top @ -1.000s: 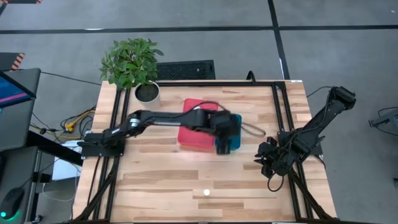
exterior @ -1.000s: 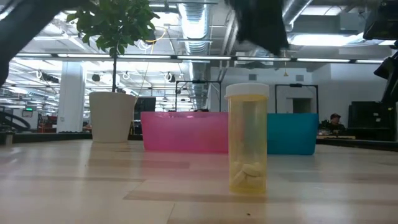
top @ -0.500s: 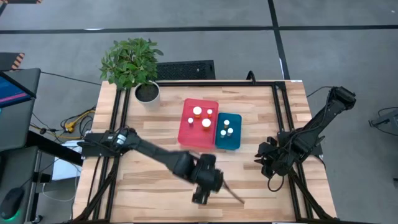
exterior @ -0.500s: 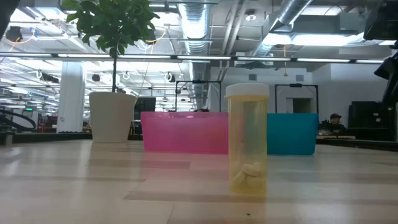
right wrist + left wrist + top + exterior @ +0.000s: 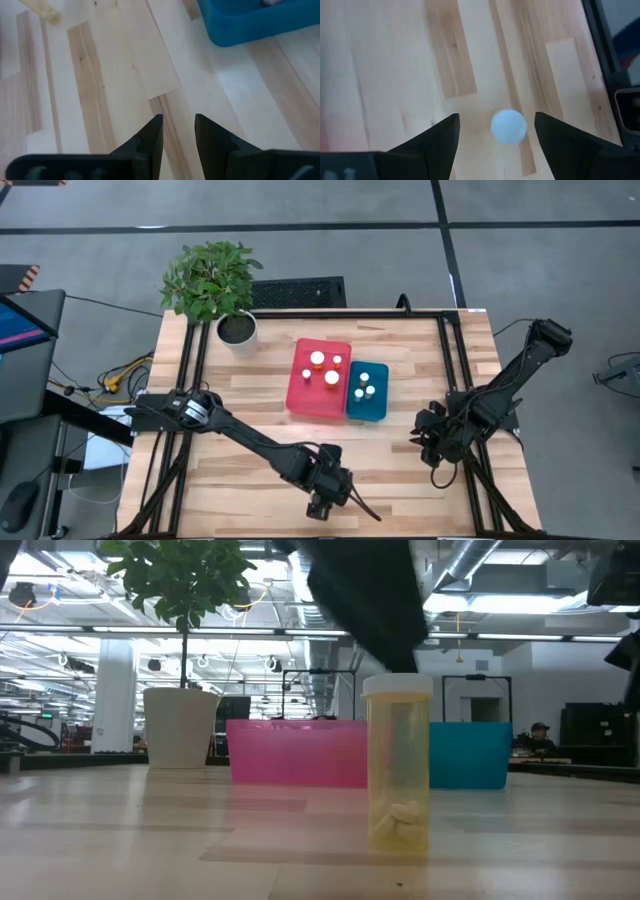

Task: Pick and place medicine bottles into bin by pill shape (circle, oval)
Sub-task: Put the yellow pill bottle into the blue bin

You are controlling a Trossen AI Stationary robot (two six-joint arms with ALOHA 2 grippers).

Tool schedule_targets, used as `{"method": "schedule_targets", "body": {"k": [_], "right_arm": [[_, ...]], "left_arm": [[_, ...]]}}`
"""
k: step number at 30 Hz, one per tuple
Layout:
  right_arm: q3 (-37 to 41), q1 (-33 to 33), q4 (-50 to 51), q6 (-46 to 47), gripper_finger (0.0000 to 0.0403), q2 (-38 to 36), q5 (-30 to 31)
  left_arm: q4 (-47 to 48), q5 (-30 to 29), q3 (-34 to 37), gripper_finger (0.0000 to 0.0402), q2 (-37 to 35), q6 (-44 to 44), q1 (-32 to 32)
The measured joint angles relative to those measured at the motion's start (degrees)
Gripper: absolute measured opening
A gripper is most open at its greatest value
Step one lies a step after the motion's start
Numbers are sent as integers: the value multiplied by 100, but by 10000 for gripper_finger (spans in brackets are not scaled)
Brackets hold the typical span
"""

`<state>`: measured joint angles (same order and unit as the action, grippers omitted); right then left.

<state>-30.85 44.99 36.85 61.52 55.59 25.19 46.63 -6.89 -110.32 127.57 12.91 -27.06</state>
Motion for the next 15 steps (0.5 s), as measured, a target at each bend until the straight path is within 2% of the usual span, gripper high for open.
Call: {"method": "schedule_targets", "body": {"k": [9, 15], "right_arm": [[0, -2, 3, 0, 120, 1, -52], [0, -2, 10, -2, 120, -1, -52]], "left_arm": [[-263, 260, 144, 250, 2, -204, -1], [-361, 257, 298, 229, 2, -261, -5]]}}
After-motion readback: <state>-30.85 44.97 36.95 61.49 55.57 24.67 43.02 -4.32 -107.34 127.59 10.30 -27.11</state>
